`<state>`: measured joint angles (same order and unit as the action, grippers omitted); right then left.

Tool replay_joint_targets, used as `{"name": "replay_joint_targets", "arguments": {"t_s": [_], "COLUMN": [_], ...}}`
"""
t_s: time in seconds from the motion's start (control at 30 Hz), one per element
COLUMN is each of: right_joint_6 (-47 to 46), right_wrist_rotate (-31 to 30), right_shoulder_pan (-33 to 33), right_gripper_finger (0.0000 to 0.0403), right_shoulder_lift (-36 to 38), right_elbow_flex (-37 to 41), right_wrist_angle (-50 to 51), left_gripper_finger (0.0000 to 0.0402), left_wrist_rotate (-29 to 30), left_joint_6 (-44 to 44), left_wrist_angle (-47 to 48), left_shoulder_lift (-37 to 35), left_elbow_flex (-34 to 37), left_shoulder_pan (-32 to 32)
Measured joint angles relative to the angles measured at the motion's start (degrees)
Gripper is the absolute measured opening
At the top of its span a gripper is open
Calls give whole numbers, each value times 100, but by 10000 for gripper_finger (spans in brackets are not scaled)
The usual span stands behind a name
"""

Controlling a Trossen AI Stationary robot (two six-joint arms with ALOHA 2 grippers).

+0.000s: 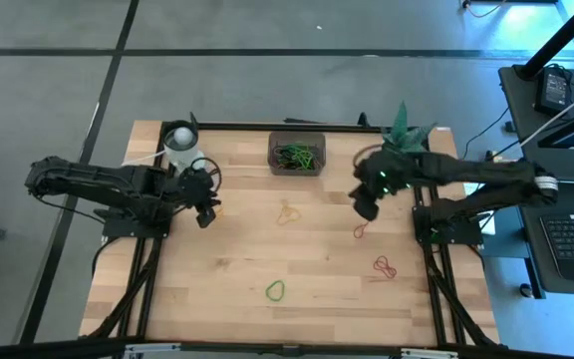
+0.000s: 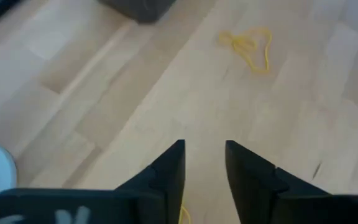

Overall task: Pick and place rubber bands into bin
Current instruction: Put the yellow rubber band into the bin

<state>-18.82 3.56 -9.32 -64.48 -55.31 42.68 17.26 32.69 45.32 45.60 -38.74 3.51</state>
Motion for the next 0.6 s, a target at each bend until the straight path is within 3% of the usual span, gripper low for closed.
{"name": "replay_joint_targets", "arguments": {"t_s": [0.27,0.6], "right_joint_6": [-1252,-1158], "right_wrist_rotate": [-2,-3], "right_shoulder_pan": [355,376], "right_gripper_finger": [3,4], "right_shoulder_lift": [1408,1988], "right_elbow_flex": [1699,2121], "right_wrist_angle": [-866,-1088], "left_gripper_finger": [161,238], "left_wrist_rotate": [-549,-959], "left_joint_6": [-263,-345], "left_wrist_angle": [357,535], "left_shoulder_lift": [652,1929], "left_elbow_flex": [0,0], "left_shoulder_pan": [-615,-988]}}
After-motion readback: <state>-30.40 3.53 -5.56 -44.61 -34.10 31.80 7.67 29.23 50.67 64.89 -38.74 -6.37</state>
